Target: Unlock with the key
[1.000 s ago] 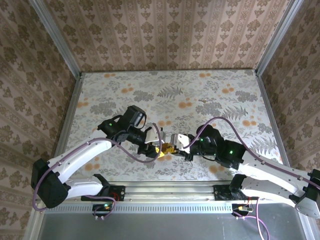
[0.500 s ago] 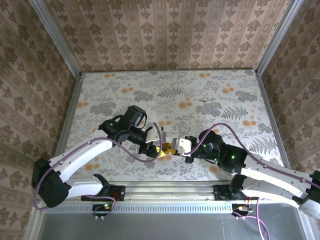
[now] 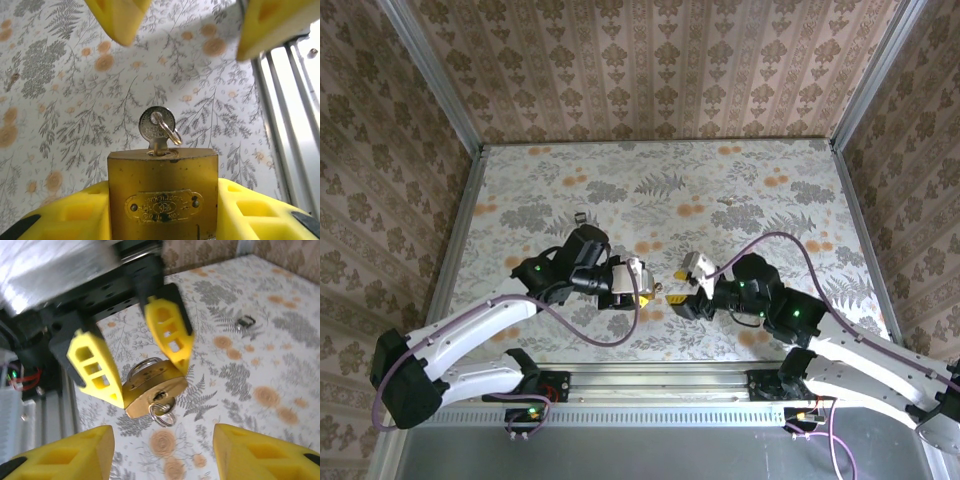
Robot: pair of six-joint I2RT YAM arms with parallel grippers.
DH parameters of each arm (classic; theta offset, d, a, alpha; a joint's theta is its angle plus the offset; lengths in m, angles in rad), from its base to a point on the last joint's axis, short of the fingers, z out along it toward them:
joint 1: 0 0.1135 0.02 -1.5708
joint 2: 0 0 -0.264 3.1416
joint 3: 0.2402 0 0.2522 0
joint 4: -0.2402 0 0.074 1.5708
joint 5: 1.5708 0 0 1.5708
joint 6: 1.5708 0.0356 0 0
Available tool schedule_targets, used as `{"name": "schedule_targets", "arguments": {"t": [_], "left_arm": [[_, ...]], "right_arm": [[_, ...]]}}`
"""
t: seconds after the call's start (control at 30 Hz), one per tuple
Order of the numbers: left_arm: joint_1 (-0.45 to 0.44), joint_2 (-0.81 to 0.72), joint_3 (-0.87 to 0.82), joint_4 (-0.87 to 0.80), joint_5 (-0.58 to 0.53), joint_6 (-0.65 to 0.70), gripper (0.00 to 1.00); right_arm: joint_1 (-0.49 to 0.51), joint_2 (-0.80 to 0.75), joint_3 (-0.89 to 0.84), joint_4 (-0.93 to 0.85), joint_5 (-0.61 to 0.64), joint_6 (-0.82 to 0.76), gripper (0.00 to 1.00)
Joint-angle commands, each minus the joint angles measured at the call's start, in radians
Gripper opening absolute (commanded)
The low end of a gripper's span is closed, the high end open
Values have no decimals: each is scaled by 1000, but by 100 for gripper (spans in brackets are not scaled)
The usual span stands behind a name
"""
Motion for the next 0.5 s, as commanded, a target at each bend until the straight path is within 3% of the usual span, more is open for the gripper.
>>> {"name": "schedule_targets", "arguments": {"t": [0.0,0.2,0.33,0.47], "left_arm": [[-28,-25,0,57,-81,41,0],[-68,-34,-19,109,-163,56,0],[-78,-26,-16,105,-177,62,0],[-78,-21,-12,99,-177,60,0]], "right_arm": [[-57,20,24,-16,-80,239,56],[-199,229,91,9,-330,567,35],[-203,339,105,98,-438,685,32],[-203,338,94,117,-438,703,30]]}}
